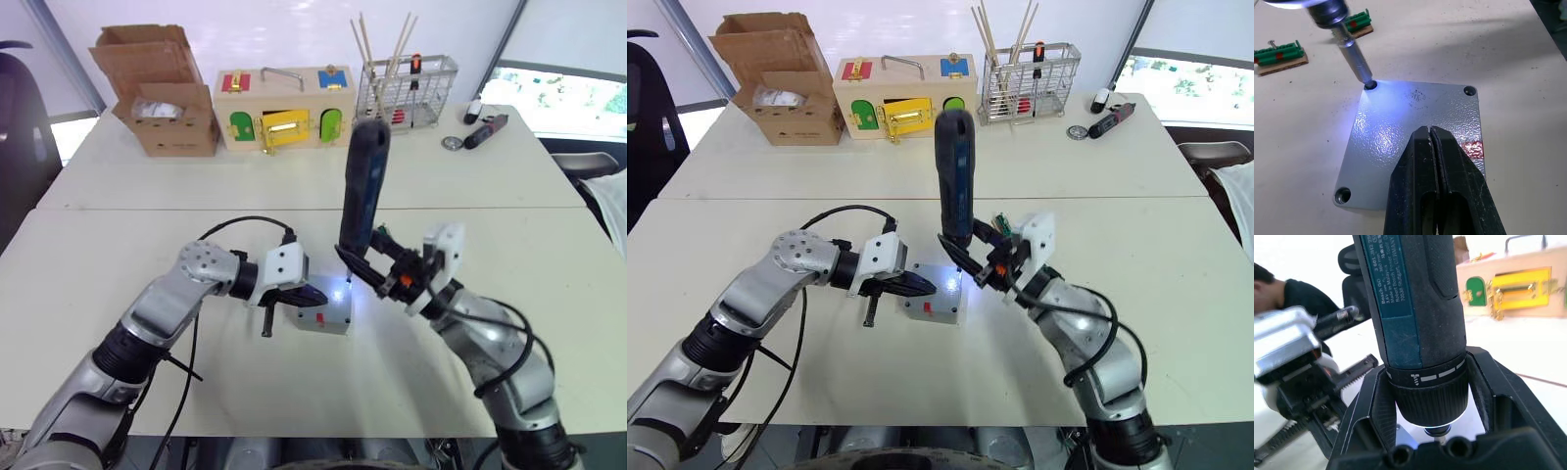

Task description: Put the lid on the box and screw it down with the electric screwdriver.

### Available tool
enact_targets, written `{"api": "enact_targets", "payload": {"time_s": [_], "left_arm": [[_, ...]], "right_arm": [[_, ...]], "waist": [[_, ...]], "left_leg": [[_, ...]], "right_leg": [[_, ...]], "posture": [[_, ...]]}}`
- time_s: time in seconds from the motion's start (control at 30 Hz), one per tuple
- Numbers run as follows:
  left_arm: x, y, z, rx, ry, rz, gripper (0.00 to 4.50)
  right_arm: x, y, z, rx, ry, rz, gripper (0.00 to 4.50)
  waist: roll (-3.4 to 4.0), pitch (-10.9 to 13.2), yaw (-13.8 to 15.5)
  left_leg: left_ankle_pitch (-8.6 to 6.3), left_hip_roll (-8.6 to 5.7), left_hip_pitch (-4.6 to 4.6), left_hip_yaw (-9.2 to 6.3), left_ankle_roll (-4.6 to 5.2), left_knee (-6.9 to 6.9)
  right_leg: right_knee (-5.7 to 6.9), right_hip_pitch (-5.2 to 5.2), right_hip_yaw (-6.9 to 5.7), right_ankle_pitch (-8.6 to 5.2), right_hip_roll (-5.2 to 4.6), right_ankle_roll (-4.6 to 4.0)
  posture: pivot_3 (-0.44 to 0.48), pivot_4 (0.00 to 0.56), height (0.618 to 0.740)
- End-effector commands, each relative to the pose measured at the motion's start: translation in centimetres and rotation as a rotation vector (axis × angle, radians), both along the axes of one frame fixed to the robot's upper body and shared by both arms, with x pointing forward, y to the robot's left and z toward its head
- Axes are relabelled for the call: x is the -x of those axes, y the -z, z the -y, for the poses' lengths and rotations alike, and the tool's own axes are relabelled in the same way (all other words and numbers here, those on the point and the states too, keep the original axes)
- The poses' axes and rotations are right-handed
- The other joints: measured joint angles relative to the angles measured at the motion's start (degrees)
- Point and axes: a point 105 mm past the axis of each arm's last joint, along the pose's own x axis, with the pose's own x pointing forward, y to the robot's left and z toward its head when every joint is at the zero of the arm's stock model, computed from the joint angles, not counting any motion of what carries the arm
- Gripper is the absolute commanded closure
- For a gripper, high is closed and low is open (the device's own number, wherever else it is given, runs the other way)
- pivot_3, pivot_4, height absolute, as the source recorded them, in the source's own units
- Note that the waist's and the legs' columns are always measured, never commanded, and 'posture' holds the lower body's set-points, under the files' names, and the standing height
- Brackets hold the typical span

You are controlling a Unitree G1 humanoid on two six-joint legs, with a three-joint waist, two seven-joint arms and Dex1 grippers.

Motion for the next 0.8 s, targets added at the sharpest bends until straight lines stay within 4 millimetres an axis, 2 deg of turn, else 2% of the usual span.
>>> {"api": "enact_targets", "payload": {"time_s": [0.03,0.1,0.2,0.3,0.37,0.47,0.57,0.6,0.7,0.8], "left_arm": [[0.0,3.3,-1.3,-0.113,-0.049,-0.086,4.5],[-0.4,2.5,-1.1,-0.072,-0.052,-0.049,4.5],[-0.7,0.7,-1.1,-0.007,-0.055,-0.072,4.5],[-1.2,-1.9,-1.7,0.071,-0.058,-0.107,4.5],[-2.5,-2.7,-2.6,0.045,-0.082,-0.04,4.5],[-4.6,-3.0,-3.1,0.015,-0.1,0.029,4.5],[-6.7,-4.9,-2.5,0.104,-0.117,0.049,4.5],[-7.2,-5.6,-2.1,0.122,-0.118,0.077,4.5],[-6.6,-6.9,-0.5,0.149,-0.046,0.118,4.5],[-4.0,-7.9,1.1,0.177,0.08,0.112,4.5]], "right_arm": [[0.3,-6.0,1.5,-0.02,0.015,0.172,2.75],[-1.0,-7.9,3.4,-0.047,0.065,0.147,2.75],[-1.9,-10.7,5.8,-0.148,0.079,0.053,2.75],[-1.7,-12.2,7.6,-0.15,0.062,-0.073,2.75],[-2.0,-12.5,9.7,-0.103,0.13,-0.142,2.75],[-2.5,-11.1,12.6,-0.004,0.251,-0.285,2.75],[-1.7,-8.6,15.3,0.05,0.319,-0.504,2.75],[-1.5,-7.6,16.6,0.081,0.378,-0.573,2.75],[0.1,-4.3,19.4,0.22,0.5,-0.756,2.75],[2.1,-1.9,20.7,0.28,0.519,-0.925,2.75]], "waist": [[0.05,0.0,0.1],[0.03,0.0,0.2],[0.0,0.5,0.0],[0.01,0.9,0.0],[0.09,1.2,0.1],[0.07,1.2,0.2],[0.02,1.3,0.4],[-0.04,1.3,0.3],[-0.06,1.4,0.4],[-0.07,1.4,0.3]], "left_leg": [[0.02,-0.01,-0.2,-0.01,-0.03,0.02],[0.05,-0.01,-0.56,-0.12,-0.08,0.06],[0.05,-0.01,-0.6,-0.13,-0.08,0.05],[0.07,0.0,-0.68,-0.11,-0.09,0.08],[0.07,0.0,-0.83,-0.11,-0.08,0.04],[0.08,0.01,-1.63,-0.08,-0.09,0.24],[0.17,-0.02,-1.99,0.03,-0.24,0.44],[0.18,0.0,-2.38,0.01,-0.26,0.82],[0.16,0.0,-2.72,0.08,-0.23,1.05],[0.15,-0.01,-2.72,0.15,-0.21,1.06]], "right_leg": [[0.03,-0.2,-0.02,0.01,0.0,0.01],[0.06,-0.53,-0.17,0.05,0.01,0.08],[0.05,-0.55,-0.21,0.05,0.0,0.08],[0.09,-0.64,-0.21,0.06,-0.01,0.07],[0.1,-0.78,-0.23,0.06,0.01,0.07],[0.32,-1.55,-0.28,0.07,0.05,0.08],[0.53,-1.85,-0.27,0.06,0.03,0.1],[0.73,-2.09,-0.33,0.06,0.05,0.11],[0.79,-2.34,-0.31,0.1,0.05,0.19],[0.79,-2.34,-0.25,0.14,0.05,0.26]], "posture": [[0.0,0.15,0.74],[0.0,0.15,0.74],[0.0,0.15,0.74],[0.0,0.15,0.74],[0.0,0.15,0.74],[0.0,0.15,0.74],[0.0,0.15,0.74],[0.0,0.15,0.74],[0.0,0.15,0.74],[0.0,0.15,0.74]]}}
